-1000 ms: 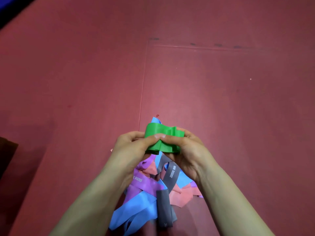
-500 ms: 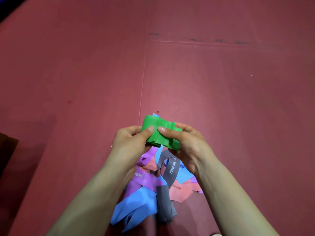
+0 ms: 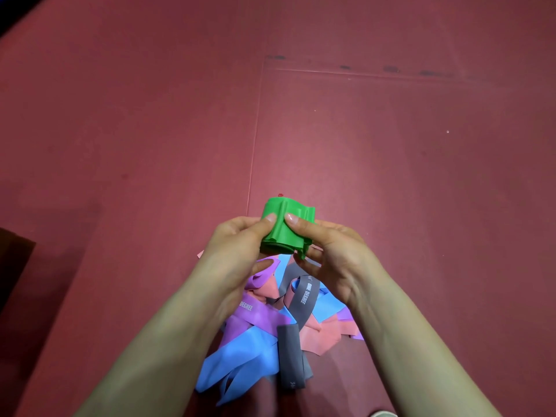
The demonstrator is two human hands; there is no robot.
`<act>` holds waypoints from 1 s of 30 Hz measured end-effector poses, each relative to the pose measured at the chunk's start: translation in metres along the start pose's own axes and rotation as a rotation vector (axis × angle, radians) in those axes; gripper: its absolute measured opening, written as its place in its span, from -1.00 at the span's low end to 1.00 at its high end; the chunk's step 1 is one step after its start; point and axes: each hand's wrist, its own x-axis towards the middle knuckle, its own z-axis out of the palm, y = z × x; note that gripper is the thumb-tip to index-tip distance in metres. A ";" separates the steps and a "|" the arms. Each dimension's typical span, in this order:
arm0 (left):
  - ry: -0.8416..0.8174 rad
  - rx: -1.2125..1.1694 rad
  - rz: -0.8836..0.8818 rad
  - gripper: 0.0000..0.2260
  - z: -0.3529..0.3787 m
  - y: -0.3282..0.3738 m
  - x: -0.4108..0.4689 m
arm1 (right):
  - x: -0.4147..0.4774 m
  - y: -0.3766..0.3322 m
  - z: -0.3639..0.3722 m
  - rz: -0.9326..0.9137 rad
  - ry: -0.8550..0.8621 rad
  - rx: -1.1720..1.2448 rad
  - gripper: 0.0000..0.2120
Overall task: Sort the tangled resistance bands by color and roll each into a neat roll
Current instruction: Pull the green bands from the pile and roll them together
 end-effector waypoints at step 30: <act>0.042 0.111 0.107 -0.72 -0.004 -0.003 0.007 | -0.002 0.001 0.004 -0.141 0.004 0.007 -0.81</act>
